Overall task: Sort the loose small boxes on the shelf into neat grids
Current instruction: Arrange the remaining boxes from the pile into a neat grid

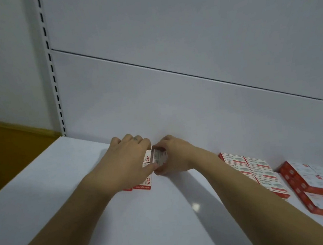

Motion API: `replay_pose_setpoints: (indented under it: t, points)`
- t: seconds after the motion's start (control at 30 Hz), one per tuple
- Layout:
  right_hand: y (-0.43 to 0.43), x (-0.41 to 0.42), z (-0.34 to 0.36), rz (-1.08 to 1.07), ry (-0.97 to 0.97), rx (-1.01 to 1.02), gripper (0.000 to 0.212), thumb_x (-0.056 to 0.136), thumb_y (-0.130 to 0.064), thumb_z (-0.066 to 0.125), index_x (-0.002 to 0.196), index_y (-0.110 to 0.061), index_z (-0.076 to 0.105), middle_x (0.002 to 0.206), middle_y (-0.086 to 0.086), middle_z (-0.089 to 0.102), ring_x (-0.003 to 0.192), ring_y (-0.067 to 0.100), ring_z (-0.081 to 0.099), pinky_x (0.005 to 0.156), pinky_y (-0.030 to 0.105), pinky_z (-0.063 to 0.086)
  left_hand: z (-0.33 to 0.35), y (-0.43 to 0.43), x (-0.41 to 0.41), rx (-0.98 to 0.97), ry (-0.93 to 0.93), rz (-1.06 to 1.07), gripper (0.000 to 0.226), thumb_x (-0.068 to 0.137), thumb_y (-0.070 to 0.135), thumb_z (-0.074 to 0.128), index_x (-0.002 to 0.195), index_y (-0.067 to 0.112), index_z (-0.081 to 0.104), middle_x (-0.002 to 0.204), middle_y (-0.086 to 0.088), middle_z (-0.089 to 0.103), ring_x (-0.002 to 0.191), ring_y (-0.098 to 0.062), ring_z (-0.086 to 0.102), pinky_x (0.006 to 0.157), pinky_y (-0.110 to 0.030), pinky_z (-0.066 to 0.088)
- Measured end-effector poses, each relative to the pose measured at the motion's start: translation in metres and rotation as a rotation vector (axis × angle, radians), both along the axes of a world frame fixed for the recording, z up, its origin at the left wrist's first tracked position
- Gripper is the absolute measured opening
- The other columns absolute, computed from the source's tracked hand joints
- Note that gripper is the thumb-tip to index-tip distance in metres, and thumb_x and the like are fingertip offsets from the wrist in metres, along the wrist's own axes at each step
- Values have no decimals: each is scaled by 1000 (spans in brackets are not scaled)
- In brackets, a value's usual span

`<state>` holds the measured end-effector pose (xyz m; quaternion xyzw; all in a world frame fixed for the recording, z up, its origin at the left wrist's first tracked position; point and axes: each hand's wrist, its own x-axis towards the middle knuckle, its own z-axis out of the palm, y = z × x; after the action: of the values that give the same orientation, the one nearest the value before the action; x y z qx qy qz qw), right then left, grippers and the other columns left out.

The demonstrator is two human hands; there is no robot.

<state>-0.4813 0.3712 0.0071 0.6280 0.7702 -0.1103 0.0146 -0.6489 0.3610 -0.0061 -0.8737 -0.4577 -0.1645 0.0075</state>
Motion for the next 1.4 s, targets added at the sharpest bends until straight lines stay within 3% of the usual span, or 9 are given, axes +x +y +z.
replay_pose_setpoints:
  t: [0.1,0.27,0.4,0.57,0.77,0.9,1.13,1.27,1.4]
  points:
    - [-3,4,2,-32,-33,-52,37,66,-46,76,92,-26,58,110,-1,47,98,16,56,82,33,52,3,-1,4,-18,-6,-8,44,86,59,47,119,29,46,120,8,52,112,-15,43,95,-36,32]
    - [-15,7,5,-3,-52,-59,52,65,-42,79,102,-16,53,91,-5,57,81,18,57,63,26,45,5,-15,18,0,-36,-82,40,86,55,47,117,30,46,118,11,52,110,-13,42,96,-35,32]
    - [-27,33,19,-26,20,51,61,65,-41,81,114,-20,52,98,-6,54,87,17,53,70,26,41,22,-27,40,9,-51,-134,45,86,55,50,124,32,42,120,12,51,115,-12,40,99,-35,31]
    - [-68,99,43,-158,264,252,86,62,-43,84,136,-28,42,122,-10,54,100,10,57,87,30,51,33,-41,83,6,-84,-154,63,86,56,52,140,32,29,136,12,43,126,-12,34,104,-34,27]
    - [-135,171,41,-353,693,447,68,70,-26,84,125,-41,49,107,-24,58,90,-1,63,65,13,55,32,-79,173,-51,-257,-194,72,88,53,53,145,37,12,146,16,32,131,-8,26,109,-29,22]
    - [-161,201,37,-458,972,450,65,72,-15,82,122,-41,51,115,-21,61,97,7,65,68,19,57,33,-94,226,-13,-378,-265,66,85,50,58,140,37,24,134,18,45,121,-6,37,102,-27,29]
    - [-181,226,29,-488,1244,345,67,71,-2,79,122,-37,53,115,-16,62,94,7,68,70,25,57,19,-121,265,-331,-803,-212,42,81,26,71,114,43,51,104,24,62,96,2,59,81,-24,52]
    - [-188,234,17,-511,1466,374,34,81,-29,72,111,-18,61,100,-7,70,91,13,70,84,36,56,14,-124,263,-250,-871,-181,26,85,17,68,94,41,62,88,29,64,87,9,58,72,-13,49]
    - [-195,228,2,-616,1615,267,18,90,-17,62,101,-2,64,94,13,72,83,23,71,71,32,58,-1,-124,246,-110,-820,-303,42,77,-8,61,92,31,70,103,26,62,101,6,57,85,-15,48]
